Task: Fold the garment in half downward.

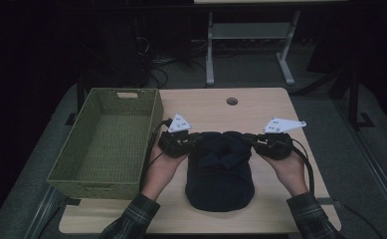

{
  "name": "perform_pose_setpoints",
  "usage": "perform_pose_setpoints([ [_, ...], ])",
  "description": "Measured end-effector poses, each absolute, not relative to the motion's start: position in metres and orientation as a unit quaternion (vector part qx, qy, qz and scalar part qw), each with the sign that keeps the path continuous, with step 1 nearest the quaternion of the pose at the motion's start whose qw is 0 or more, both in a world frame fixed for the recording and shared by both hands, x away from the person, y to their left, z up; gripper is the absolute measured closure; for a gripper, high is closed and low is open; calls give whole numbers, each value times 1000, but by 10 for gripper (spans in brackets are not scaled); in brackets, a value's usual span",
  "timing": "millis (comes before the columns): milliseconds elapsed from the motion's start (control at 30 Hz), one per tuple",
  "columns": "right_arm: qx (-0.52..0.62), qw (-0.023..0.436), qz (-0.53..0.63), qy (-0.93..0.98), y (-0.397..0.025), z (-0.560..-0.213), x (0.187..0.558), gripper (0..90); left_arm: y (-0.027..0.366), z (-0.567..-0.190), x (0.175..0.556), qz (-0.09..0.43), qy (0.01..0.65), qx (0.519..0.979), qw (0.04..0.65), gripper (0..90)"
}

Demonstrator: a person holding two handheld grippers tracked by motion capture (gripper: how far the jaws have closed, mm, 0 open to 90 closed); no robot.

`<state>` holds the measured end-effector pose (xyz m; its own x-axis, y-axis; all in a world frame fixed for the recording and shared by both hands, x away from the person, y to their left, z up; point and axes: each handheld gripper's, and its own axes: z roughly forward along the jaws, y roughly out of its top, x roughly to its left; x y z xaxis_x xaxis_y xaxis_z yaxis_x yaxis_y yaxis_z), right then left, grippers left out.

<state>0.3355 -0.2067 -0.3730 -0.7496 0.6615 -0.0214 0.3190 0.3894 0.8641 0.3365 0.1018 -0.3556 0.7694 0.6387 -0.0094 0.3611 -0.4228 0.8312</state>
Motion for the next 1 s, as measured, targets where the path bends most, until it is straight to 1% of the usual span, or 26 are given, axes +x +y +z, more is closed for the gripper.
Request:
perform_pose_setpoints([
  [167, 295, 186, 459, 817, -204, -376, 326, 793, 104, -362, 328, 151, 301, 833, 439, 780],
  [733, 294, 151, 458, 825, -202, -397, 297, 777, 110, -386, 304, 125, 291, 853, 415, 777],
  [1000, 289, 128, 447, 837, -200, -407, 286, 754, 112, -399, 292, 106, 288, 861, 405, 772],
])
